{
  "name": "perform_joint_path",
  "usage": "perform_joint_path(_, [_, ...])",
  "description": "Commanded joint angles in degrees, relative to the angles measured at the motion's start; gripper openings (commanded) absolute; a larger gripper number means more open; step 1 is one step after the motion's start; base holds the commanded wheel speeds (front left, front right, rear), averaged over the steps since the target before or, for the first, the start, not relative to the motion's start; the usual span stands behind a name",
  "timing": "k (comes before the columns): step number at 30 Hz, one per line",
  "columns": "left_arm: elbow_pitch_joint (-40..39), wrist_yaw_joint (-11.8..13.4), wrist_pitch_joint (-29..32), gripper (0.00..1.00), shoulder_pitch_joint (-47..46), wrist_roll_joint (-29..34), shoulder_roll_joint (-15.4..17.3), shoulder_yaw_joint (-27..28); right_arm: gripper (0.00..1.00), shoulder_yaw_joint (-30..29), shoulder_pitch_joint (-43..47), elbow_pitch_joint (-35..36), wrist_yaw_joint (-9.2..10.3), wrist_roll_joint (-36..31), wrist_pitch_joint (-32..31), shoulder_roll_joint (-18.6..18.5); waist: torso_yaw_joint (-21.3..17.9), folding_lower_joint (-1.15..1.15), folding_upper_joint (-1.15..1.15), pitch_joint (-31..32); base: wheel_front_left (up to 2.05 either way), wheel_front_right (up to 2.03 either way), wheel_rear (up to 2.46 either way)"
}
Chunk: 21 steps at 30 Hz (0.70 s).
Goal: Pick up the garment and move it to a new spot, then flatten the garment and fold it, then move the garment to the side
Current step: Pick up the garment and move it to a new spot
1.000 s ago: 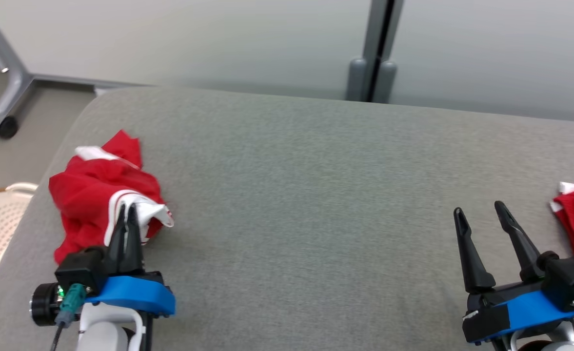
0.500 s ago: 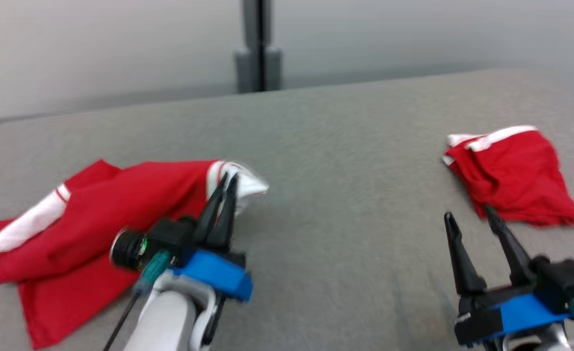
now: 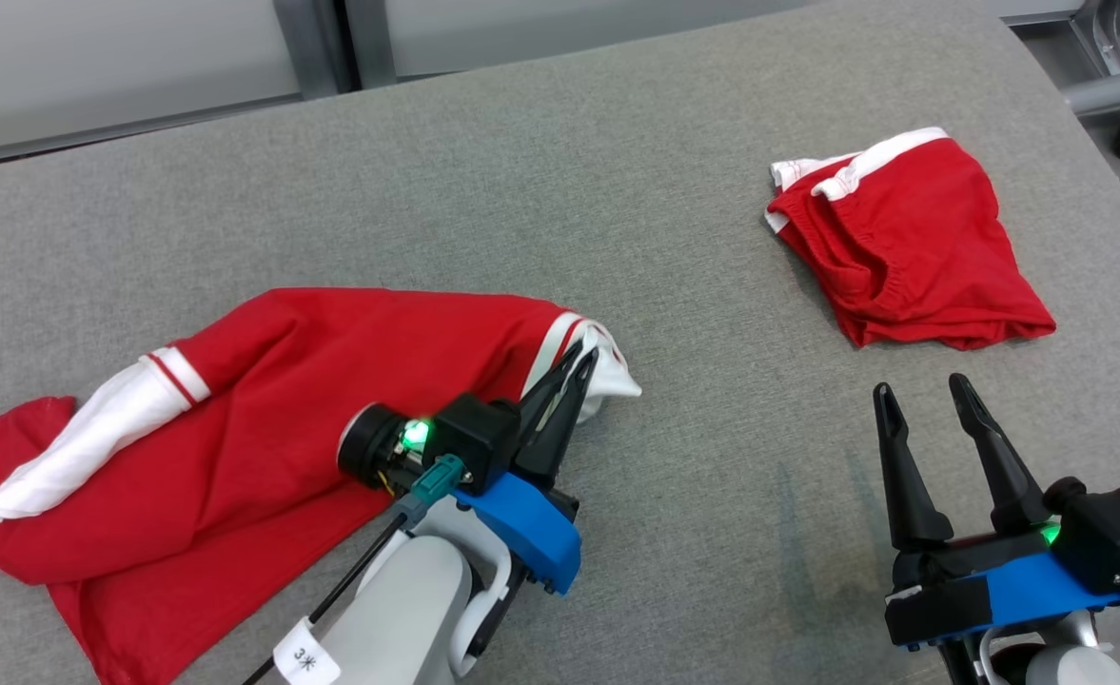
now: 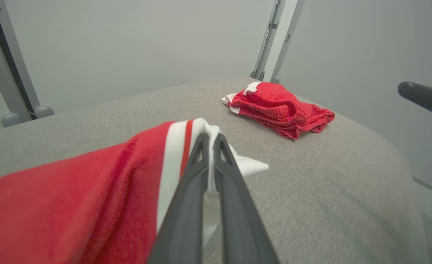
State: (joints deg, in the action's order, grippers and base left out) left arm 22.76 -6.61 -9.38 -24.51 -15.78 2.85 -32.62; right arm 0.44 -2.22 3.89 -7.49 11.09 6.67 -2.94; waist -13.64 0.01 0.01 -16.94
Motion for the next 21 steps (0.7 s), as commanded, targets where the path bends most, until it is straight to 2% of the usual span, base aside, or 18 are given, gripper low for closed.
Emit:
perform_joint_path(1, [0.9,-0.1,-0.3,0.0,-0.9,-0.4,0.2,-0.3,1.0,0.0,-0.7,-0.3,0.0,0.1,0.4,0.0,0.2,-0.01,-0.01,-0.4,0.0,0.0,0.0])
perform_joint_path(2, [2.1,0.0,-0.4,0.0,-1.1,-0.7,0.1,-0.9,1.0,-0.2,-1.0,-0.7,0.0,0.3,0.6,0.0,0.5,-0.01,-0.01,-0.6,0.0,0.0,0.0])
perform_joint_path(3, [3.2,0.1,-0.7,0.26,-1.5,-0.8,0.1,-1.4,1.0,-0.1,-1.3,-1.0,0.0,0.3,0.8,0.0,0.7,-0.01,-0.01,-0.8,0.0,0.0,0.0])
perform_joint_path(5, [4.6,0.3,-1.8,1.0,-2.0,-1.3,0.1,-2.6,1.0,-0.2,-1.6,-1.7,0.0,0.2,1.1,0.0,1.6,-0.01,-0.01,-0.7,0.0,0.0,0.0])
perform_joint_path(8, [4.8,0.8,-3.5,1.0,-2.3,-1.9,0.1,-4.0,1.0,-0.5,-1.8,-2.5,0.0,-0.5,1.1,0.0,3.5,-0.01,-0.01,0.5,0.0,0.0,0.0])
perform_joint_path(12, [3.1,2.7,-5.1,1.0,-1.1,-2.5,0.1,-4.1,1.0,-1.1,-1.1,-2.8,0.0,-1.3,0.5,0.0,6.9,-0.01,-0.01,3.4,0.0,0.0,0.0])
perform_joint_path(15, [1.7,4.3,-5.5,1.0,0.6,-3.0,0.5,-2.3,1.0,-1.5,-0.3,-2.8,0.0,-1.9,-0.2,0.0,9.8,-0.01,-0.01,5.9,0.0,0.0,0.0])
perform_joint_path(21, [-2.5,8.8,-5.8,1.0,5.2,-4.3,4.1,3.8,1.0,-2.2,1.4,-1.6,0.0,-3.1,-1.8,0.0,14.6,-0.01,-0.01,9.4,0.0,0.0,0.0])
